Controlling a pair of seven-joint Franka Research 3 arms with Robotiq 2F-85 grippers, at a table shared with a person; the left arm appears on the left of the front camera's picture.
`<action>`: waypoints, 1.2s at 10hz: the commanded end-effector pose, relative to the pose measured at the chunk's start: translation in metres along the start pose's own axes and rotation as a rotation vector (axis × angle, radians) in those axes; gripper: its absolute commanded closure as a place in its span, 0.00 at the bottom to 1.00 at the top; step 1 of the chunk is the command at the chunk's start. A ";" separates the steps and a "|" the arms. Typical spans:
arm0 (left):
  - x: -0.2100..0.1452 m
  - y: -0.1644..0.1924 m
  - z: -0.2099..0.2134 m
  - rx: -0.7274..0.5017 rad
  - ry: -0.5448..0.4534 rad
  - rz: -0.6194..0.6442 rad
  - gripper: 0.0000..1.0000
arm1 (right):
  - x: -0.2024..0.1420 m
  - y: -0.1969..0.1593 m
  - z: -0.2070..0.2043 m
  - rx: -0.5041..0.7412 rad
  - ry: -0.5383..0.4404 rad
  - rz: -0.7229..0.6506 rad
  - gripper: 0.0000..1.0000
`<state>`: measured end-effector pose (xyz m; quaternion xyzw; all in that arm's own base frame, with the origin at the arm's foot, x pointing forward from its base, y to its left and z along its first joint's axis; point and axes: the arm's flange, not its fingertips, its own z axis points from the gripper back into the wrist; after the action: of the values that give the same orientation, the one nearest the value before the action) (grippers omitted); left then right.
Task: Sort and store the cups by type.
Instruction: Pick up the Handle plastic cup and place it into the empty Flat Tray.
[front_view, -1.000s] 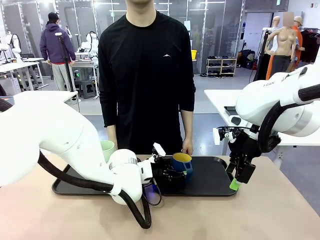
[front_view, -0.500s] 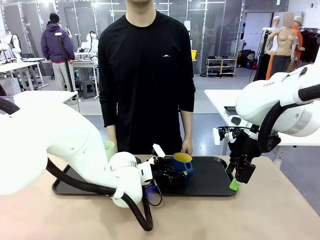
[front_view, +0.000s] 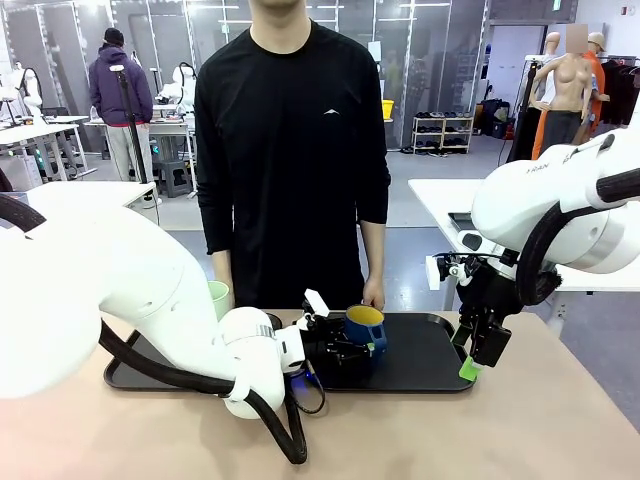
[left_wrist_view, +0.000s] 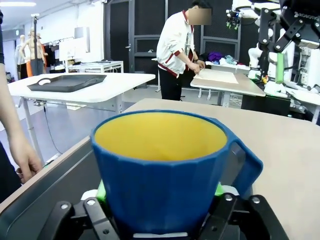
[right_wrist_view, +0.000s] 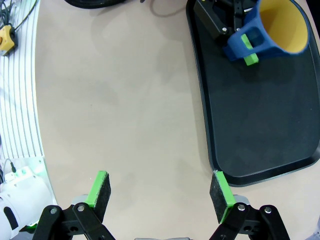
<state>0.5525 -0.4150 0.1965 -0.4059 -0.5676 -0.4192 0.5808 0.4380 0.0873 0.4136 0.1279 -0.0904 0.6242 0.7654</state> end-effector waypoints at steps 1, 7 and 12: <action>-0.032 -0.020 0.014 0.014 0.000 -0.006 0.00 | -0.002 0.002 0.000 -0.010 -0.005 -0.004 0.00; -0.031 -0.023 0.029 0.078 0.003 -0.011 0.00 | -0.002 0.002 0.000 -0.010 -0.005 -0.004 0.00; -0.027 -0.036 0.037 0.083 0.011 -0.004 0.00 | -0.002 0.002 0.000 -0.010 -0.005 -0.004 0.00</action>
<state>0.5541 -0.3904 0.1976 -0.4042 -0.5702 -0.3957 0.5957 0.4380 0.0873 0.4136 0.1279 -0.0904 0.6242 0.7654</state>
